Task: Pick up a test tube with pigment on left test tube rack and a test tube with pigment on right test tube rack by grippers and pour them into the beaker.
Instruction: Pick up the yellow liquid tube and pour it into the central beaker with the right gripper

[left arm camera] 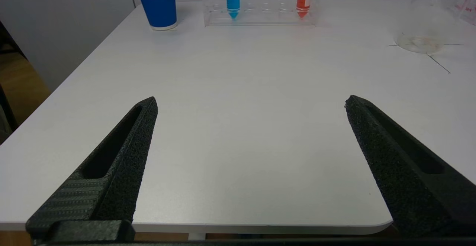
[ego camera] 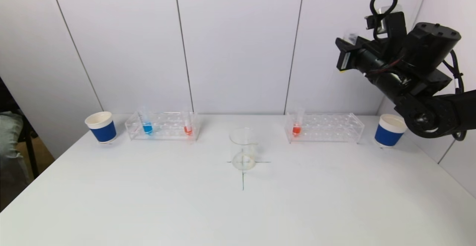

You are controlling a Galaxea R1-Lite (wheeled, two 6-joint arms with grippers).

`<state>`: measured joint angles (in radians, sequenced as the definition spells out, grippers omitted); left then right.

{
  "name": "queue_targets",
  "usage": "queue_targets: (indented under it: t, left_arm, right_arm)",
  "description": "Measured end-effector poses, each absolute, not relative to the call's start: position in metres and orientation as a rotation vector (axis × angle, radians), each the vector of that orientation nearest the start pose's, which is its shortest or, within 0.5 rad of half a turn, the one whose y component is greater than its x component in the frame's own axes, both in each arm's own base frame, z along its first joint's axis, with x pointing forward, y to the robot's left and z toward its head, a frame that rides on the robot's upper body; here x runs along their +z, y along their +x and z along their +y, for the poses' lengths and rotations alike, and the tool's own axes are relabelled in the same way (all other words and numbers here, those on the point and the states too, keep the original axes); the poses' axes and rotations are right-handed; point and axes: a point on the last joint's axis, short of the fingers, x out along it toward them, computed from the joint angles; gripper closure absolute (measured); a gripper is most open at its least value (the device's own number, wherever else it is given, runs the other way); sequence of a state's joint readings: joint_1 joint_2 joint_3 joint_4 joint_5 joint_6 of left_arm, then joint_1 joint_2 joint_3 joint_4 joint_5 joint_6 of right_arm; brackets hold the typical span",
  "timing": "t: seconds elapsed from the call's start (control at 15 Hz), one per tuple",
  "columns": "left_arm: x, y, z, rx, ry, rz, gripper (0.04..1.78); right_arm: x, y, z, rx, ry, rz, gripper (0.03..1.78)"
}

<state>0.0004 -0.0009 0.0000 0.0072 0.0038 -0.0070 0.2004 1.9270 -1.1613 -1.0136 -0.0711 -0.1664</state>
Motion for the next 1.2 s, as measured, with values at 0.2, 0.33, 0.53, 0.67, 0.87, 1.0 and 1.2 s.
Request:
queue_targets:
  t: [0.2, 0.33, 0.53, 0.67, 0.87, 1.0, 1.2]
  left_arm:
    - [0.075, -0.023, 0.000, 0.004, -0.007, 0.007, 0.06]
    - [0.075, -0.023, 0.000, 0.004, -0.007, 0.007, 0.06]
    - [0.075, -0.023, 0.000, 0.004, -0.007, 0.007, 0.06]
    - [0.075, -0.023, 0.000, 0.004, -0.007, 0.007, 0.06]
    - [0.075, -0.023, 0.000, 0.004, -0.008, 0.007, 0.06]
    - [0.075, -0.023, 0.000, 0.004, -0.007, 0.007, 0.06]
    - [0.075, -0.023, 0.000, 0.004, -0.008, 0.007, 0.06]
  right_arm:
    - [0.251, 0.368, 0.100, 0.181, -0.191, -0.270, 1.32]
    - [0.251, 0.364, 0.117, 0.242, -0.221, -0.244, 1.32]
    - [0.248, 0.359, 0.135, 0.323, -0.300, -0.254, 1.32]
    - [0.243, 0.358, 0.147, 0.370, -0.353, -0.264, 1.32]
    - [0.234, 0.357, 0.163, 0.433, -0.422, -0.271, 1.32]
    - [0.225, 0.358, 0.172, 0.462, -0.450, -0.264, 1.32]
    - [0.212, 0.364, 0.179, 0.500, -0.532, -0.270, 1.32]
